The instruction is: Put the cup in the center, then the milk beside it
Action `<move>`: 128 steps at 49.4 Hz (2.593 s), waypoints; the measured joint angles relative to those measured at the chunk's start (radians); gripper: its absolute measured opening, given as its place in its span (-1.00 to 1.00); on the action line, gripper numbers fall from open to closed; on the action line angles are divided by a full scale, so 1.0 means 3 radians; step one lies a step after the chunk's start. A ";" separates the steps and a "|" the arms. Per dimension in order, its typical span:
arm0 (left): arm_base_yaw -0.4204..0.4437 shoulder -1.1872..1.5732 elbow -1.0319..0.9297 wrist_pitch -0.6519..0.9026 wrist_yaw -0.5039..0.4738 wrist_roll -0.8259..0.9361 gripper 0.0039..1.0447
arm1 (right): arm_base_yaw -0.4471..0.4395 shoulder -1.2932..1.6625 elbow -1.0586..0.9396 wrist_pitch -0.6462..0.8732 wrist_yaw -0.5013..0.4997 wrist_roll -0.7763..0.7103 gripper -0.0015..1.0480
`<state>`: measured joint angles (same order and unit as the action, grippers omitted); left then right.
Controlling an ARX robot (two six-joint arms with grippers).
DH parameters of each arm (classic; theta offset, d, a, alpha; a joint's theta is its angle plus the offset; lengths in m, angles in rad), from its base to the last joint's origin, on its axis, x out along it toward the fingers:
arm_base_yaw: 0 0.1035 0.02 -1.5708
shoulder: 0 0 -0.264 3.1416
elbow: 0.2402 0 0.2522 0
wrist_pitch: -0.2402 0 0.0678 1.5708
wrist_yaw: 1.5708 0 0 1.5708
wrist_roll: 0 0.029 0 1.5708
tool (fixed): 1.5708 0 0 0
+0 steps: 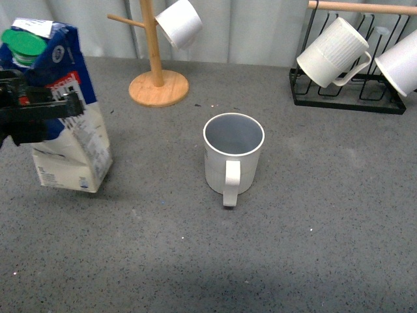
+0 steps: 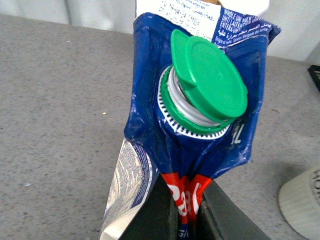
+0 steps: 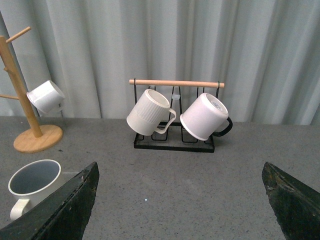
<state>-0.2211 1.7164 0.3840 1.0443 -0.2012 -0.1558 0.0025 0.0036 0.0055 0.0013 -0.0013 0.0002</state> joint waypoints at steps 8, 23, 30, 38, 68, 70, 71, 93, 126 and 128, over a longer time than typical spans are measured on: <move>-0.0287 0.0066 0.0106 -0.0048 -0.0128 -0.0116 -0.93 | 0.0000 0.0000 0.0000 0.0000 0.0000 0.0000 0.82; -0.0599 0.0273 0.0284 -0.0051 -0.0303 -0.0345 -0.93 | 0.0000 0.0000 -0.0001 0.0000 0.0000 0.0000 0.82; -0.0665 0.0348 0.0347 -0.0028 -0.0303 -0.0464 -0.93 | 0.0000 0.0000 0.0000 0.0000 0.0000 0.0000 0.82; -0.0790 0.0521 0.0373 0.0064 -0.0374 -0.0552 -0.93 | 0.0000 0.0000 0.0000 0.0000 0.0000 0.0000 0.82; -0.0874 0.0248 0.0379 0.0123 -0.0448 -0.0521 0.62 | 0.0000 0.0000 0.0000 0.0000 0.0000 0.0000 0.82; -0.0857 0.0150 0.0384 0.0076 -0.0426 -0.0521 0.79 | 0.0000 0.0000 0.0000 0.0000 0.0000 0.0000 0.82; -0.0847 0.0113 0.0390 0.0052 -0.0423 -0.0521 0.86 | 0.0000 0.0000 0.0000 0.0000 0.0000 0.0000 0.82; -0.0144 -0.0467 0.0464 -0.0290 -0.0425 -0.0445 0.88 | 0.0000 0.0000 0.0000 0.0001 0.0000 0.0000 0.82; 0.0557 -0.1891 -0.0924 -0.0056 0.0523 0.0484 -0.93 | 0.0000 0.0000 0.0000 0.0000 0.0000 -0.0001 0.82; 0.0647 -0.2028 -0.0975 -0.0146 0.0649 0.0493 -0.93 | 0.0000 0.0000 -0.0001 0.0000 0.0000 0.0000 0.82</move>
<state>-0.0269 1.1080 0.0914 1.0004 -0.0067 -0.0078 0.0025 0.0036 0.0051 0.0013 -0.0013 0.0002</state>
